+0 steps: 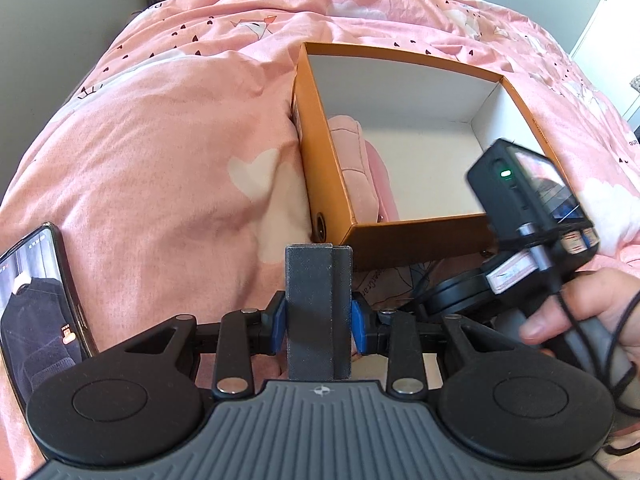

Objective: Organize objects
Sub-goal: 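Lower the black case and grey card box upright into the box beside the wallet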

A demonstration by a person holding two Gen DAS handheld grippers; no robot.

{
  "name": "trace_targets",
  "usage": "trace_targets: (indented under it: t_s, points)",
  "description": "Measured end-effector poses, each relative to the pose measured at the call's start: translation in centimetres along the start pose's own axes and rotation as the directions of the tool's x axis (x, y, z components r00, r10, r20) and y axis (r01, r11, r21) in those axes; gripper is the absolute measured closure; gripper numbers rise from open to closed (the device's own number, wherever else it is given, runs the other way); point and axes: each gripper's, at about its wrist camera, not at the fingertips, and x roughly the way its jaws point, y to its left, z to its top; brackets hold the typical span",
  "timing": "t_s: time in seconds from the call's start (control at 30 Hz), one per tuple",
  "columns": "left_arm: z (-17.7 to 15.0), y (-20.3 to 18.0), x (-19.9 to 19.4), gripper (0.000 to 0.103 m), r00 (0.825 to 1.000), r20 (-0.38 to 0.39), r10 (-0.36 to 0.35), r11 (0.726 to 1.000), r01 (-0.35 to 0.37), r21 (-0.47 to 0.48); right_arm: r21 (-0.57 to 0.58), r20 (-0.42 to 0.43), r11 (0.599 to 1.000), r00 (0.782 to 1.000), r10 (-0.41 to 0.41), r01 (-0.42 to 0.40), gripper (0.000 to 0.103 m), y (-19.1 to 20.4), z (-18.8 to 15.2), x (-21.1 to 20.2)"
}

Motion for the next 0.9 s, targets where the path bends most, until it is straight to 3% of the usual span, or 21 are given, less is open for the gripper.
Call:
trace_targets:
  t_s: [0.13, 0.3, 0.67, 0.9]
  points:
    - [0.0, 0.0, -0.1, 0.067, 1.0, 0.006, 0.002, 1.0, -0.002, -0.004, -0.011, 0.039, 0.999, 0.998, 0.042, -0.041, 0.067, -1.2, -0.8, -2.0]
    - [0.2, 0.0, -0.7, 0.067, 1.0, 0.022, 0.002, 1.0, -0.002, -0.007, -0.049, 0.134, 0.992, 0.984, 0.121, -0.115, 0.076, -3.0, -2.4, -4.5]
    - [1.0, 0.8, -3.5, 0.067, 0.996, 0.072, -0.055, 0.998, 0.057, -0.035, -0.138, 0.284, 0.975, 0.936, 0.21, -0.177, 0.079, -3.6, -4.5, -10.5]
    - [2.6, -0.2, -5.6, 0.067, 0.978, 0.128, -0.163, 0.986, 0.167, -0.023, -0.189, 0.378, 0.953, 0.879, 0.293, -0.236, 0.079, -5.0, -6.2, -14.7]
